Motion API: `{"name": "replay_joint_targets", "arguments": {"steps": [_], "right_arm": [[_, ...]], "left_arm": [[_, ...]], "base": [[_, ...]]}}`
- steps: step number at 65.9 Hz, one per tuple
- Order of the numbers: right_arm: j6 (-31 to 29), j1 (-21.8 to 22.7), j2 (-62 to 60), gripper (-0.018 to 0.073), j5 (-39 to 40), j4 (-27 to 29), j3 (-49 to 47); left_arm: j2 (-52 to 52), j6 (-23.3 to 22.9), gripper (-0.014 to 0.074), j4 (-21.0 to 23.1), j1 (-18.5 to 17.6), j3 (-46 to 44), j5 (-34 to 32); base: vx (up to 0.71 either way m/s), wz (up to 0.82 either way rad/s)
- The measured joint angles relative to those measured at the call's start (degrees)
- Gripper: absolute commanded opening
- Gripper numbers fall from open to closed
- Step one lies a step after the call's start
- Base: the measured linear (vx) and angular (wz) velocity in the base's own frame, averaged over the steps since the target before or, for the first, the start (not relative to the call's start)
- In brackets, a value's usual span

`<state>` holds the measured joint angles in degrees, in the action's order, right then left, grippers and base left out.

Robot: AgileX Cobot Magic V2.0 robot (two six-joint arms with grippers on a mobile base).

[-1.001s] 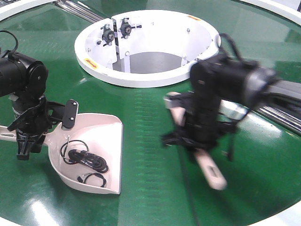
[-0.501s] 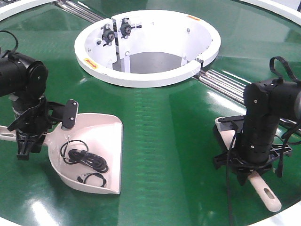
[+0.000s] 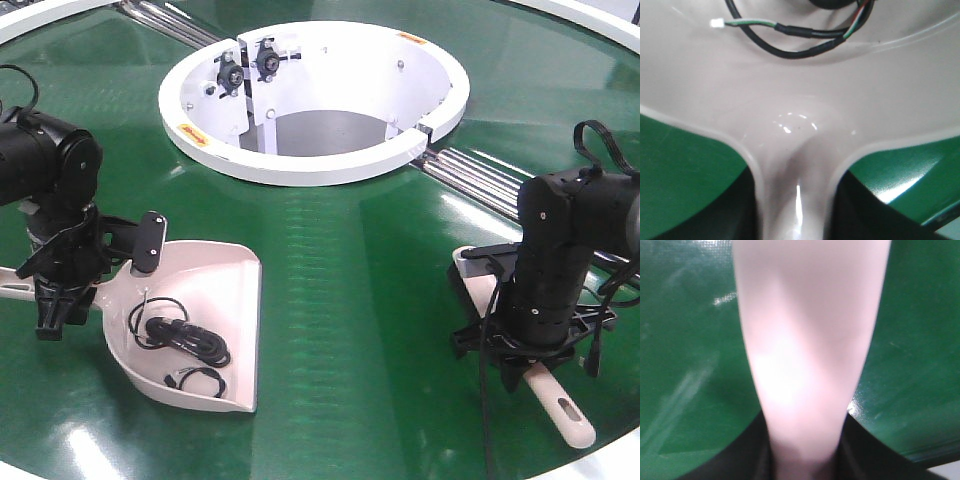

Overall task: Clean and inspect green conveyor with broom and dustpan
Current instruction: 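Move the brush back away from the dustpan with the right gripper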

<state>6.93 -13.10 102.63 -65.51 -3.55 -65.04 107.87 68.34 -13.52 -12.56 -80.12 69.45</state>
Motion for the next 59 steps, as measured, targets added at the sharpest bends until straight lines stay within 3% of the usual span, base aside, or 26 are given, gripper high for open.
{"name": "replay_joint_targets", "arguments": {"steps": [59], "right_arm": [[-0.3, 0.0, 0.0, -0.0001, 0.0, 0.0, 0.0]], "left_arm": [[0.0, 0.0, -0.0006, 0.0, 0.0, 0.0, 0.0]], "base": [[0.0, 0.0]]}}
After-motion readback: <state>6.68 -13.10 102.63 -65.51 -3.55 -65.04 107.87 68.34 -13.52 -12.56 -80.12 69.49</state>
